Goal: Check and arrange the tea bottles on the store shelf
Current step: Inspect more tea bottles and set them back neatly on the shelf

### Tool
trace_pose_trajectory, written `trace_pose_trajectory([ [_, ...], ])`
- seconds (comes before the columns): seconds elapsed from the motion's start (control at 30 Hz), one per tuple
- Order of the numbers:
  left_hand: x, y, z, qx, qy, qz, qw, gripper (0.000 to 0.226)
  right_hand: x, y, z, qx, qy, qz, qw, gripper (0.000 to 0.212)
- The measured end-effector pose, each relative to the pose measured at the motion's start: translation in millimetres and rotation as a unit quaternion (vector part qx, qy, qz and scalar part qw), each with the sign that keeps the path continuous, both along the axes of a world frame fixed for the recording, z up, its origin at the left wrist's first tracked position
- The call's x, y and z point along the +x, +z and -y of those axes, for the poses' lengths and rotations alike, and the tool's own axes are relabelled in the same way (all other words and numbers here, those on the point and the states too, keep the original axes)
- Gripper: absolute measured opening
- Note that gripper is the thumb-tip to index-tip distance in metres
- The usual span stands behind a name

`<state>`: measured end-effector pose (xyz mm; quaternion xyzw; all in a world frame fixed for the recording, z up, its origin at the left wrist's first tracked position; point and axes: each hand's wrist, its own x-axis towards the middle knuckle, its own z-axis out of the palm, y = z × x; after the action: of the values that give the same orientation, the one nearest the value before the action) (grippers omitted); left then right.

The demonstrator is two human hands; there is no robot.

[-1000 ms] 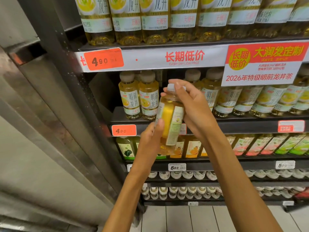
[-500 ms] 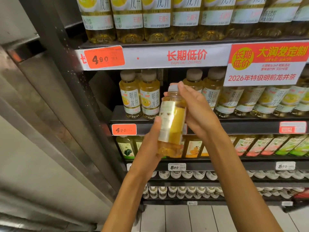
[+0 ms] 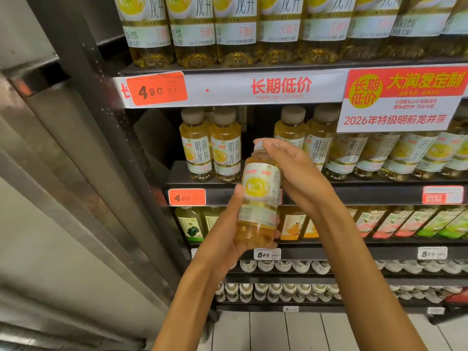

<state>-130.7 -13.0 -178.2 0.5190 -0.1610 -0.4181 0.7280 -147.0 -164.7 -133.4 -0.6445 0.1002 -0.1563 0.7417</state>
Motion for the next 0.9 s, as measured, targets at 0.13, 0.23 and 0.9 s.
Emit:
trace_pose_trajectory([
  [0.13,-7.0,8.1,-4.5,-0.104,-0.082,-0.129,0.983,0.069,2.8,-5.9,1.1,0.206,0.07,-0.013,0.976,0.025],
  [0.23,-10.1,19.8,-8.3,-0.162,-0.111,-0.148,0.969,0.063,6.9,-13.2,-0.8,0.245,0.052,-0.073,0.965,0.034],
  [0.9,-3.1,3.0,-1.7,-0.089,-0.001,-0.01,0.996,0.055,-4.8,1.6,1.0,0.051,0.07,0.047,0.995,0.049],
])
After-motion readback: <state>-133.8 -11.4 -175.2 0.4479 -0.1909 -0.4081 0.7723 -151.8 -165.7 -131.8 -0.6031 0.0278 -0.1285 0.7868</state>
